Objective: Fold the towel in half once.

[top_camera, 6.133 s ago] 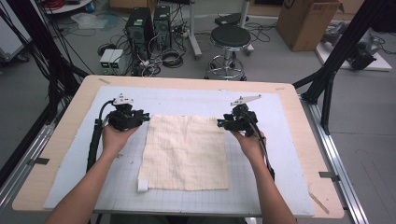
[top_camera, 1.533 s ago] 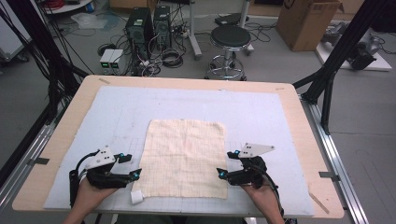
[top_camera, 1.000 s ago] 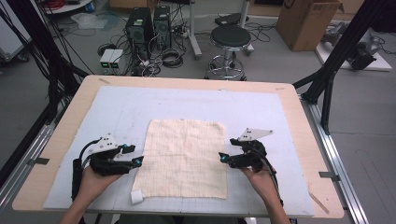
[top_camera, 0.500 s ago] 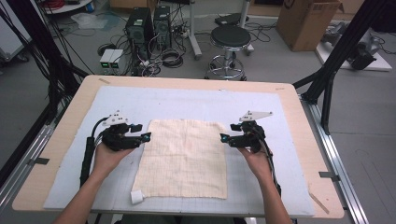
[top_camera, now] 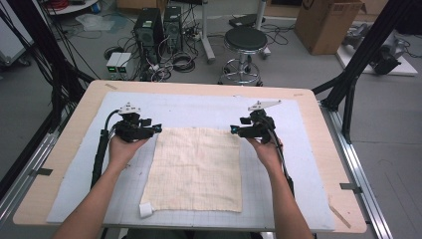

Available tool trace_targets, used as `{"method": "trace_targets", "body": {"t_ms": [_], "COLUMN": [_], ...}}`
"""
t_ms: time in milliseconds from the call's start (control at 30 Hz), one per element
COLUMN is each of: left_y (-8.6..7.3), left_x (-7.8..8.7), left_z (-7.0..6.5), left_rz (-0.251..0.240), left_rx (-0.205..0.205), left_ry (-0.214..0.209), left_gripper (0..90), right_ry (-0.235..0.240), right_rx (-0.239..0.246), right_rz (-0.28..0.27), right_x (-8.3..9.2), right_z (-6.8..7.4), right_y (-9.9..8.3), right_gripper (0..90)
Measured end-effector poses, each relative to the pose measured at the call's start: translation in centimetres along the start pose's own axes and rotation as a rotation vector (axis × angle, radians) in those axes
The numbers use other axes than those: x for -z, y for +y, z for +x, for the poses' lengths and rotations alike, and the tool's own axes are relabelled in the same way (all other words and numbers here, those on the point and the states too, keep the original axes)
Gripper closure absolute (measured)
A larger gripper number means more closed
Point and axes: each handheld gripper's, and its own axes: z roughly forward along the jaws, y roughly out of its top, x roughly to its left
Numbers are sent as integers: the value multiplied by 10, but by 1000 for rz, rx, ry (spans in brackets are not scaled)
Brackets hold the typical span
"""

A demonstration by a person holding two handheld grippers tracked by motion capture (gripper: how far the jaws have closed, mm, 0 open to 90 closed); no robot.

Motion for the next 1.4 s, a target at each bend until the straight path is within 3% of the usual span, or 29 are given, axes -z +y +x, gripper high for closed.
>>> {"method": "trace_targets", "body": {"t_ms": [200,300,433,467,633,767,900,1133,1400], "left_y": [-5,-11,-17,-19,-19,-19,-19,-16,0], "left_x": [-21,-31,-40,-42,-45,-47,-46,-43,-26], "left_z": [2,1,5,5,5,0,2,8,19], "left_rz": [36,94,154,150,134,130,146,143,61], "left_rx": [42,19,32,55,75,52,43,45,90], "left_ry": [3,17,31,31,54,90,77,56,56], "left_gripper": [500,479,487,492,592,723,845,869,872], "right_ry": [-12,-3,-6,-8,-14,-13,-9,-11,11], "right_rx": [-41,-75,-106,-111,-147,-127,-123,-97,-95], "right_rz": [73,103,139,149,190,190,200,171,106], "right_x": [-16,-21,-28,-30,-40,-42,-42,-36,-27], "right_z": [-10,-14,-20,-21,-23,-22,-21,-18,-17], "right_y": [-8,-13,-18,-20,-26,-25,-24,-17,-1], "right_gripper": [529,563,581,586,638,776,855,864,865]}}
